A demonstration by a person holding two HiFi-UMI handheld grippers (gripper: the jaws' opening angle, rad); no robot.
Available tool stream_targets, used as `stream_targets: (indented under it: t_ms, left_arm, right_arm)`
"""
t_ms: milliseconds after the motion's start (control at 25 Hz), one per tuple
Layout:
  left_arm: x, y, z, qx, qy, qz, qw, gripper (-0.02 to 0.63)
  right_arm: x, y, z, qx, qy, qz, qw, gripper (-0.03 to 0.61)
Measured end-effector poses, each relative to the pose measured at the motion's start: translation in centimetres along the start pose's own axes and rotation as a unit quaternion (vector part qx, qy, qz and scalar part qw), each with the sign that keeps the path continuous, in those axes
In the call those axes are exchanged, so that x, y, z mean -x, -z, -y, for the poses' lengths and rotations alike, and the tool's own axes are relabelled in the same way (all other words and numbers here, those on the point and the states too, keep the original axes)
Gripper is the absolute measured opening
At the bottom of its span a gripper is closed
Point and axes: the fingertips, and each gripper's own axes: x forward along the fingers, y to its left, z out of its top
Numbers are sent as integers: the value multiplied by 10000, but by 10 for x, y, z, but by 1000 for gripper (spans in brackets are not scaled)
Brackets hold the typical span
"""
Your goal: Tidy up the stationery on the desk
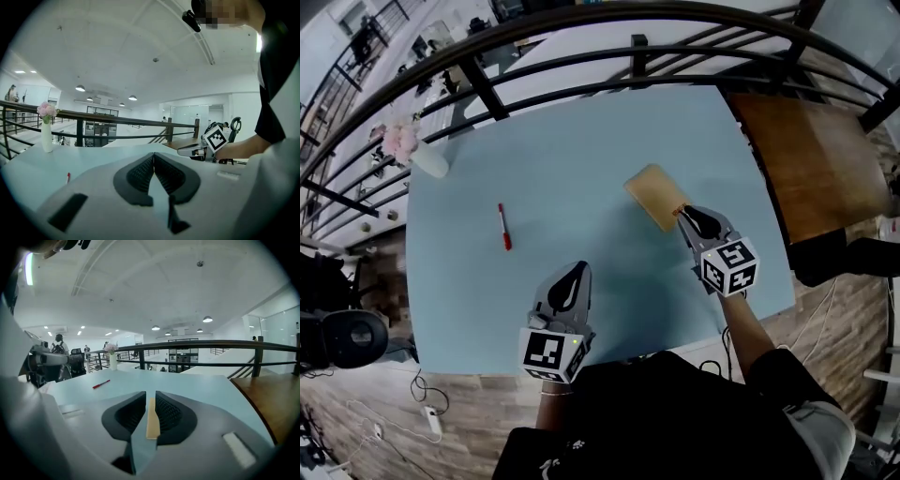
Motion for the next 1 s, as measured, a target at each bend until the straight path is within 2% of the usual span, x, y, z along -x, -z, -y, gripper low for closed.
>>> stream_targets:
  t_ms: [400, 720, 1000]
  left_arm:
    - [-4, 19, -34, 148, -283, -245, 9992, 2]
    - [-7, 29, -41, 300, -366, -389, 9981, 2]
    - [-4, 32, -44, 325, -446, -413, 9976, 2]
  right_arm:
    - [-63, 50, 49, 177, 304, -1076, 9936, 113]
    - [-93, 80, 82, -90, 373, -1659, 9854, 164]
    - [-99, 101, 92, -219, 385, -2055, 9777, 195]
